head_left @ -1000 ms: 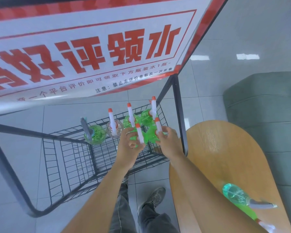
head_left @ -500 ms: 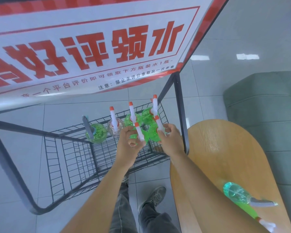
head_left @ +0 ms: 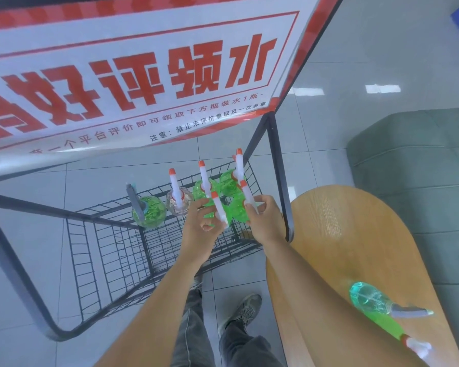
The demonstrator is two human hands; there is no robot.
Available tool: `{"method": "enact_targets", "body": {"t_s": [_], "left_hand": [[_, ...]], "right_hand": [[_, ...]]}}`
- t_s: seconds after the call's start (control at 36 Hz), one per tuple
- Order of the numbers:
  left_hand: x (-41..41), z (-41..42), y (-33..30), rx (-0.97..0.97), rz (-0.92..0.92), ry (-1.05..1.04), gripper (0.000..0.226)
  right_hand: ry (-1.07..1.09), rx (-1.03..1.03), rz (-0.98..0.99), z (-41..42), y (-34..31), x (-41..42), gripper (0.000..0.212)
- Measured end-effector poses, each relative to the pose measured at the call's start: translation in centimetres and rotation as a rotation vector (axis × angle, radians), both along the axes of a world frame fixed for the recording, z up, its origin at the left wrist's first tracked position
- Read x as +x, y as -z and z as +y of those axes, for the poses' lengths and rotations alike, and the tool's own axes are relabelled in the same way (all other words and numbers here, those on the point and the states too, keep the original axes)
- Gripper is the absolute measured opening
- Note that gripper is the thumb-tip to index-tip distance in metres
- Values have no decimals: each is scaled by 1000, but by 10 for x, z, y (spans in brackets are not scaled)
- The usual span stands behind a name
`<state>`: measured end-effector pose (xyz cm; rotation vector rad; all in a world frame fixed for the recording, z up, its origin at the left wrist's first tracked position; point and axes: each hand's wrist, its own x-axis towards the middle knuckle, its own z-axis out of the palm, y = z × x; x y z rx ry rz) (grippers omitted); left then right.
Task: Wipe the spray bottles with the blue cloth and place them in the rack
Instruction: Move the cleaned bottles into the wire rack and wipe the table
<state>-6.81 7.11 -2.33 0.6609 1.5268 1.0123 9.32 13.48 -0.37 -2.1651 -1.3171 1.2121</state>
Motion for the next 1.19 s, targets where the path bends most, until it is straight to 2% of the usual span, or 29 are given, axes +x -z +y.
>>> {"method": "enact_targets", "body": {"t_s": [0.08, 0.33, 0.53, 0.67, 0.83, 0.94, 1.06, 1.14, 1.19], "left_hand": [[0, 0, -2, -1, 1, 4, 62], [-5, -8, -11, 3, 69, -7, 62], [-5, -20, -31, 7, 144, 11, 61], [13, -31, -50, 20, 107, 42, 53], [65, -41, -65, 39, 100, 185, 51], [115, -49, -71, 65, 49, 321, 51], [168, -60, -65, 101, 101, 465, 54], [206, -69, -61, 144, 196, 625, 49], [234, -76, -61, 140, 174, 711, 50]], "right_hand": [[-37, 20, -50, -4, -5, 1, 35], [-87, 59, -1, -32, -19, 7, 46], [-166, 93, 114, -63, -38, 17, 47], [-166, 108, 167, -88, -51, 35, 49], [-85, 130, 143, -120, -54, 77, 50], [40, 118, 185, -147, -69, 119, 35], [195, 156, 170, -179, -71, 168, 36], [273, 163, 141, -204, -69, 205, 34], [335, 170, 143, -223, -64, 229, 35]]}}
